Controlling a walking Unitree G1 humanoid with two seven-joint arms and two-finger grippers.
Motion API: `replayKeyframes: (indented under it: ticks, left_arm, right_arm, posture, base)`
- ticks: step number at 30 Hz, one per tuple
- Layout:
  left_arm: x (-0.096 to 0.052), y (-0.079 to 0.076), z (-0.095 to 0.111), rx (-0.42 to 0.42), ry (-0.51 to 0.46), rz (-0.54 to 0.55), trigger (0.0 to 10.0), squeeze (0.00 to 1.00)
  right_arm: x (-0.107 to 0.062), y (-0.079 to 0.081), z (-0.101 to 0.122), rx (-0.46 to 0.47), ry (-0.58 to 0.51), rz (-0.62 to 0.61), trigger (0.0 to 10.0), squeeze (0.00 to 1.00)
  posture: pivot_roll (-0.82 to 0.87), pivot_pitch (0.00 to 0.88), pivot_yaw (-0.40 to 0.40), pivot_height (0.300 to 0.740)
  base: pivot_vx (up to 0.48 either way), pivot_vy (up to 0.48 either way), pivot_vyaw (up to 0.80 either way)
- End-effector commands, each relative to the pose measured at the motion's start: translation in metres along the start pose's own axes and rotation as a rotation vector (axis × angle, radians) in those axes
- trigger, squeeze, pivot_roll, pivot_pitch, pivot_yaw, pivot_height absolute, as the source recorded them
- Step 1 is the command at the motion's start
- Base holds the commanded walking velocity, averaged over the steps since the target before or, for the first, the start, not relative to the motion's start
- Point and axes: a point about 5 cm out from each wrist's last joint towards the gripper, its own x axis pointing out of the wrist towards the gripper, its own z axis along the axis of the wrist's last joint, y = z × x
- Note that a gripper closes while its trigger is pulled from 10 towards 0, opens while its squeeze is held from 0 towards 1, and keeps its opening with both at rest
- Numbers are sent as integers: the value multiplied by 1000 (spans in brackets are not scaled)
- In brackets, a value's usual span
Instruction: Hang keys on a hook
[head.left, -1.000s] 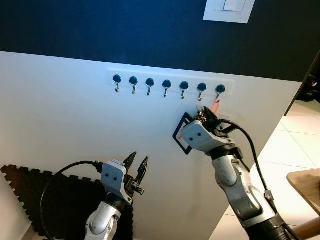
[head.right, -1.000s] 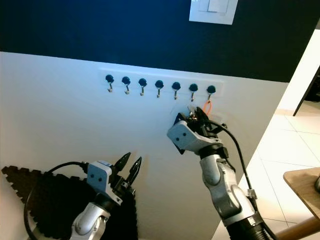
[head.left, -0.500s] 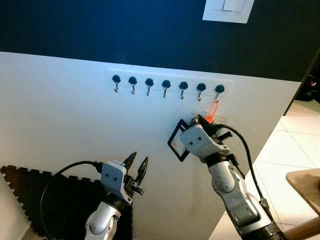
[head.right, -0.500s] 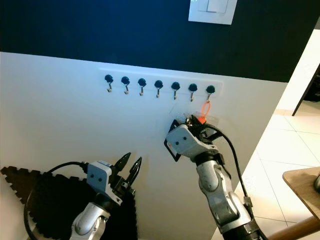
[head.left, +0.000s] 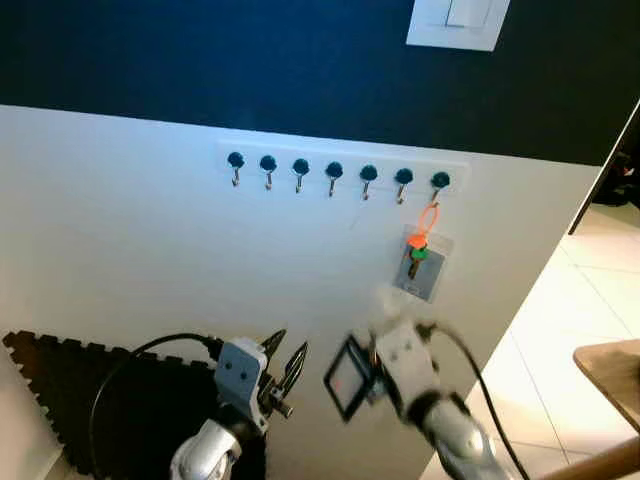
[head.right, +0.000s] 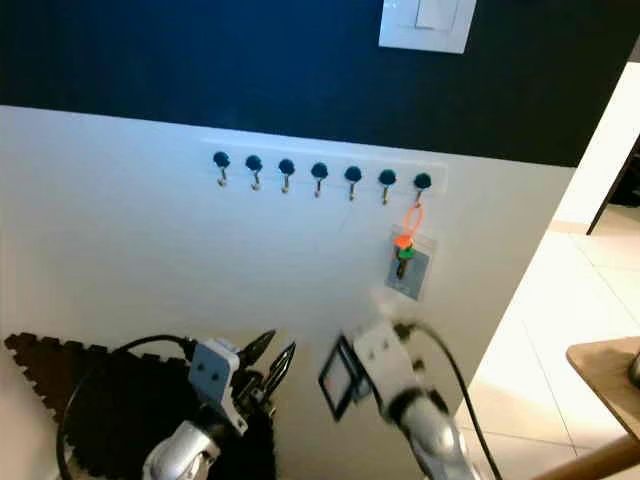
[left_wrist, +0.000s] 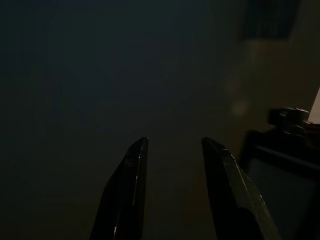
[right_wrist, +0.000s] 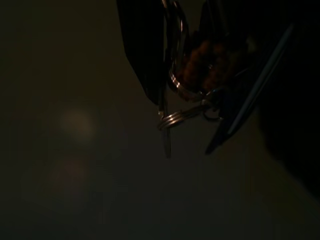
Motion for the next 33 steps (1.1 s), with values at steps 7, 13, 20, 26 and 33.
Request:
replayKeyframes:
  ticks: [7,13,20,26,33]
  left_arm:
    - [-11,-13,-15,-130,114,-143,10000,0]
    - [-14,-23,-19,-325,158,-200,10000,0]
    - [-18,-27,-22,-714,225,-140,10000,0]
    - [-16,-8,-15,-958,125,0,10000,0]
    - [-13,13,2,-1174,-36,72,10000,0]
  right_arm:
    - [-13,-2,-16,465,-89,-9,10000,0]
    - [-18,-6,-10,762,-223,45,10000,0]
    - [-29,-16,2,1059,-426,159,10000,0]
    - [-34,-22,3,1122,-471,188,10000,0]
    - [-38,-25,4,1131,-481,215,10000,0]
  posture:
    - [49,95,-49,740]
    - [51,94,-47,740]
    - [51,93,-50,740]
    - [49,94,-51,740]
    - [48,93,-51,740]
  base:
    - [0,0,0]
    - [0,0,0]
    - [0,0,0]
    - [0,0,0]
    - [0,0,0]
